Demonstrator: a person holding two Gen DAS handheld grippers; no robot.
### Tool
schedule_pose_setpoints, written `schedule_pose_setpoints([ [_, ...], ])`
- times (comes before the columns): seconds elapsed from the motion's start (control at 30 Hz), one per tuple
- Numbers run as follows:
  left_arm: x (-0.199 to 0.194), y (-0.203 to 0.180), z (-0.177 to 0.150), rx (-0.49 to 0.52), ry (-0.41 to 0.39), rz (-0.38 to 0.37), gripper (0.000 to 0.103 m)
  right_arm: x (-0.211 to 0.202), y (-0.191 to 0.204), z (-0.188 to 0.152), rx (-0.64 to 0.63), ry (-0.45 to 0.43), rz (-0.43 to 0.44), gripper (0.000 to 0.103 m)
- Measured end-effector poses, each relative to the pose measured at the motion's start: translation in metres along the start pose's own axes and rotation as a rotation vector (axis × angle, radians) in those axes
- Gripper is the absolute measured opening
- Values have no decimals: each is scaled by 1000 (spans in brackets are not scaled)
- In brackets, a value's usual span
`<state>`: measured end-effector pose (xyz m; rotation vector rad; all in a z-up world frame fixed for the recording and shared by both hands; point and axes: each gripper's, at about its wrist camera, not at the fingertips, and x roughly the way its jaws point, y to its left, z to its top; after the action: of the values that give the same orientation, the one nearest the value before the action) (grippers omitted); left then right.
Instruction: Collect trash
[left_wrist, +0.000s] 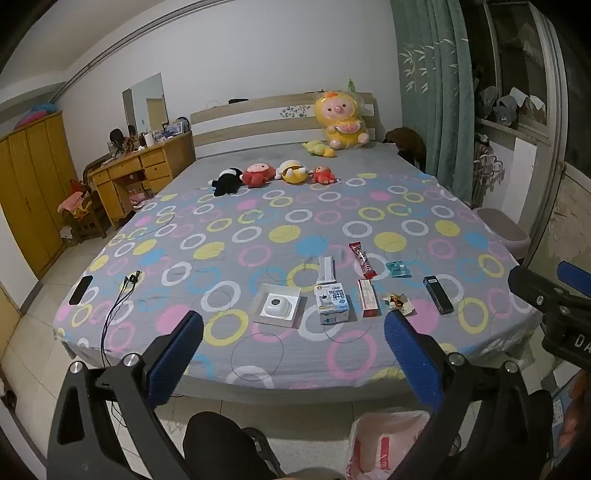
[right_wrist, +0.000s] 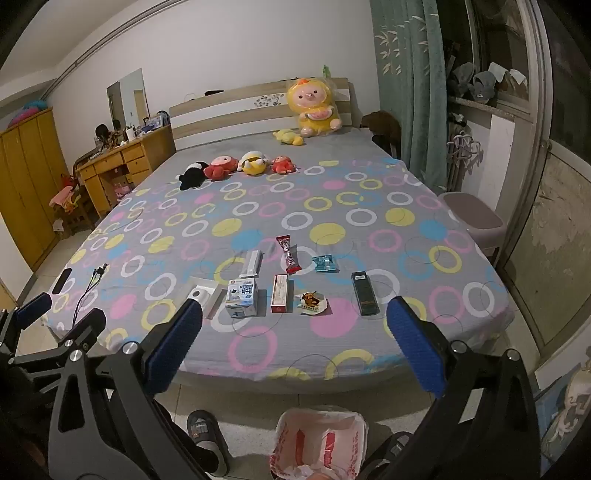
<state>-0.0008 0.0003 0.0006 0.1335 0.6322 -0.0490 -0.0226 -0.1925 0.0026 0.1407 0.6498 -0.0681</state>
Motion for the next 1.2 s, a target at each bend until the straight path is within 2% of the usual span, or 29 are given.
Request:
schedule_pose_setpoints([
  [1.2,1,1,0,0,9,-2,96,1,0,0,6,10,6,98],
])
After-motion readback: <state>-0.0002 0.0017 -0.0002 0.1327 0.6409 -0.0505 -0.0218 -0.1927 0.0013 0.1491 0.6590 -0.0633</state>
